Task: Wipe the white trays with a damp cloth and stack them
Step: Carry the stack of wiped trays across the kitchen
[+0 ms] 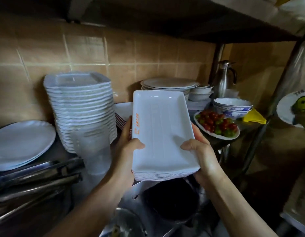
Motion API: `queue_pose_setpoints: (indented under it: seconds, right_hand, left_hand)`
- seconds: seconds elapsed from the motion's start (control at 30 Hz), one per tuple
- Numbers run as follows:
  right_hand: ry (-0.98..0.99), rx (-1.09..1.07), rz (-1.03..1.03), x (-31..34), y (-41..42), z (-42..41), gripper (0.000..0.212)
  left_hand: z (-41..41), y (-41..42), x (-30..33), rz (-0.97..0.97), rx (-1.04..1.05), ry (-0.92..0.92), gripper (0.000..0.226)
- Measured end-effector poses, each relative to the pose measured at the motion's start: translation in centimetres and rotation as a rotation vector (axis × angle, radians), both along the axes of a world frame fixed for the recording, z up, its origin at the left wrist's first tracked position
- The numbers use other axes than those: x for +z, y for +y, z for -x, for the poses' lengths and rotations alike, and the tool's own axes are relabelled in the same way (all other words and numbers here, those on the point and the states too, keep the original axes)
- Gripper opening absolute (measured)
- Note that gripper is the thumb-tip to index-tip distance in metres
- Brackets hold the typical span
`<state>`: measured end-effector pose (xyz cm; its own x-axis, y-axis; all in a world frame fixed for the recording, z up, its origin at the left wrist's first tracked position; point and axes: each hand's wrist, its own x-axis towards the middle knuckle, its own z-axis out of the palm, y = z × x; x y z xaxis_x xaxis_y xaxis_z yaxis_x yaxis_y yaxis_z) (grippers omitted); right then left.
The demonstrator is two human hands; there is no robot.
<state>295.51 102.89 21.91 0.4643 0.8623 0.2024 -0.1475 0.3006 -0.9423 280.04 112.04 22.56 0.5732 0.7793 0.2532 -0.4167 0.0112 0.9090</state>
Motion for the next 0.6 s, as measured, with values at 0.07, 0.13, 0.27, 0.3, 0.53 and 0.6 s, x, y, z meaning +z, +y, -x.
queue_pose_setpoints:
  seconds: [0.07, 0.13, 0.27, 0.3, 0.53, 0.6]
  right_hand:
    - [0.014, 0.065, 0.000, 0.3, 1.9, -2.0, 0.070]
    - [0.024, 0.127, 0.017, 0.8, 3.9, -4.2, 0.070]
    - [-0.017, 0.226, 0.103, 2.0, 8.0, -8.2, 0.073]
    - [-0.010, 0.260, 0.101, 2.3, 8.9, -8.9, 0.071]
    - [0.113, 0.444, 0.135, 3.8, 14.8, -11.5, 0.059]
    - [0.144, 0.472, 0.140, 4.0, 16.2, -11.6, 0.057]
  left_hand:
    - [-1.6, 1.0, -0.1, -0.008, 0.036, -0.025, 0.070]
    - [-3.6, 2.0, -0.1, 0.002, 0.089, -0.068, 0.070]
    - [-7.0, 4.2, 0.5, 0.020, 0.256, -0.112, 0.074]
    - [-7.6, 4.6, 0.8, 0.024, 0.279, -0.118, 0.074]
    - [-10.2, 7.8, 2.9, 0.196, 0.353, -0.108, 0.075]
    - [-10.5, 8.7, 3.4, 0.230, 0.378, -0.099, 0.070]
